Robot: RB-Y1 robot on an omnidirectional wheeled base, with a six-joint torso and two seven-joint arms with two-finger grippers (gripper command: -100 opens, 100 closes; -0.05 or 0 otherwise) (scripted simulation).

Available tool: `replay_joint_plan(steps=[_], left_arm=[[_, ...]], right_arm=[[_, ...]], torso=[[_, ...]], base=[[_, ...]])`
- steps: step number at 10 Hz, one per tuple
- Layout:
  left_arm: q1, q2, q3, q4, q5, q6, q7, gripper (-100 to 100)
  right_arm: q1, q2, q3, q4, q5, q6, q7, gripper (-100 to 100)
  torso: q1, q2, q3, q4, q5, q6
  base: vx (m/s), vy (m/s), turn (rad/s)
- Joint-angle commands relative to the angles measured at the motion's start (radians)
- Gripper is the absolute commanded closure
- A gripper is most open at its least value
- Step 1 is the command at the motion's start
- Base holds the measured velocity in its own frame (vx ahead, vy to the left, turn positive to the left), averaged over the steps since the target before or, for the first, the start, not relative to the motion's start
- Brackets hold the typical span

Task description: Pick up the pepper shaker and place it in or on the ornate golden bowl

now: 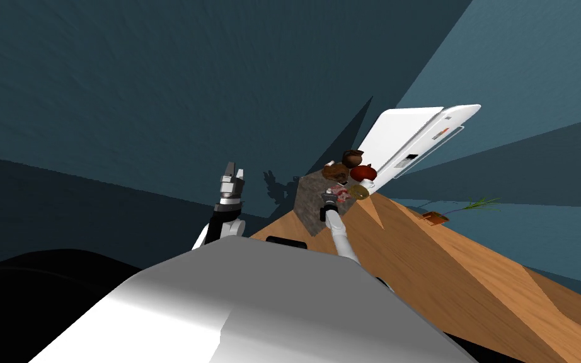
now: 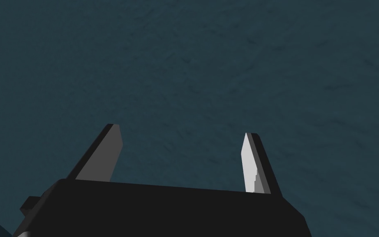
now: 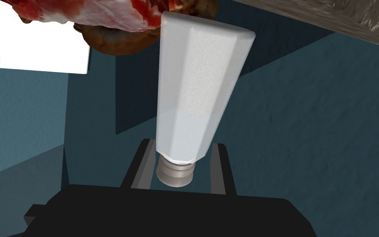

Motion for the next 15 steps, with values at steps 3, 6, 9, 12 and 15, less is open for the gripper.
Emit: replay_joint_plan(steps=[3,6,9,12,15], left_arm=[[0.000,0.000,0.000,0.000,0.000,0.000,0.000,0],[0.000,0.000,0.000,0.000,0.000,0.000,0.000,0],[0.000,0.000,0.000,0.000,0.000,0.000,0.000,0],[0.000,0.000,0.000,0.000,0.000,0.000,0.000,0],[0.000,0.000,0.000,0.000,0.000,0.000,0.000,0]], right_arm=[[-0.058,-0.007,-0.004,0.022,-0.070,-0.043,0.066,100],[-0.139,-0.009,0.001,0.066,-0.144,-0.073,0.127,100],[-0.194,-0.005,-0.002,0.096,-0.194,-0.086,0.170,100],[-0.220,-0.002,-0.006,0.112,-0.218,-0.090,0.192,100],[-0.294,0.006,-0.026,0.158,-0.289,-0.091,0.259,100]], torso=[[0.002,-0.008,-0.005,-0.001,0.000,-0.001],[-0.003,-0.003,-0.002,0.000,-0.001,0.000],[-0.002,-0.009,-0.005,-0.001,-0.001,0.000],[-0.005,-0.010,-0.006,-0.002,-0.002,0.001],[-0.003,-0.013,-0.007,-0.002,-0.001,0.001]], base=[[-0.083,-0.023,-0.052],[-0.161,-0.080,-0.079],[-0.056,-0.073,-0.051],[-0.044,-0.079,-0.036],[-0.009,-0.090,-0.060]])
